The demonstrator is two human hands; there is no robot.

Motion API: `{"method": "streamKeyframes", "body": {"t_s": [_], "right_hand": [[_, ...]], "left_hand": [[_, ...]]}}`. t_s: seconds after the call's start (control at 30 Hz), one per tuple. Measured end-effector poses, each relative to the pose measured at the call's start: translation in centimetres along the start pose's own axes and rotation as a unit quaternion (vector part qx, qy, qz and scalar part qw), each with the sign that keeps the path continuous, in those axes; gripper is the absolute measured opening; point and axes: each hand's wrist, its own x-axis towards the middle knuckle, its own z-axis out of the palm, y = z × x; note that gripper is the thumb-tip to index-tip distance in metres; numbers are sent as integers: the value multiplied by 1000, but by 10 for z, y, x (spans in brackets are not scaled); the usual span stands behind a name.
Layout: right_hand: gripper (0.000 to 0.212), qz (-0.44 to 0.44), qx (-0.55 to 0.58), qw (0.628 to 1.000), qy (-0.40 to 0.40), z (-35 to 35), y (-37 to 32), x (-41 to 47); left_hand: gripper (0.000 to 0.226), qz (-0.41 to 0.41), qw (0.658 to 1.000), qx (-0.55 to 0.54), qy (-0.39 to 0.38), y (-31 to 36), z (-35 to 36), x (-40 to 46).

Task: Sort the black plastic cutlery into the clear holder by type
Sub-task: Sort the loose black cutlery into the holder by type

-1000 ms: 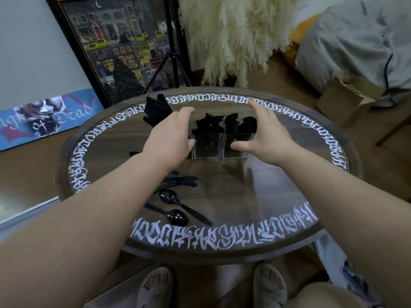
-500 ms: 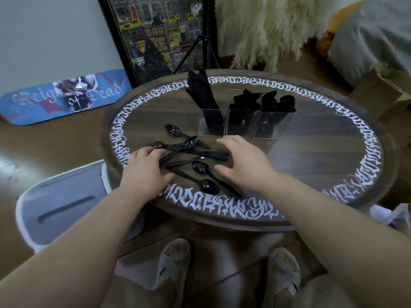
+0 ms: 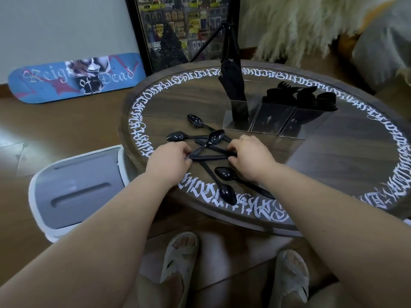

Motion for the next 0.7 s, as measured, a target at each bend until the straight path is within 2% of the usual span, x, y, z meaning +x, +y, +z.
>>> {"method": "streamKeyframes", "body": {"t_s": [0.2, 0.43, 0.57, 0.7], "right_hand": [[23, 48, -3, 998, -32, -7, 18, -14], [14, 100, 39, 992, -59, -14, 28, -28], [21, 132, 78, 987, -48, -13, 36, -36], [8, 153, 121, 981, -11, -15, 47, -48]], "left_hand": [[19, 1, 1000, -5, -23, 2, 3, -1], [20, 0, 1000, -30, -4, 13, -3, -8], [36, 29, 998, -51, -12, 28, -8, -13], [28, 47, 995, -85, -27, 41, -10, -16]]}}
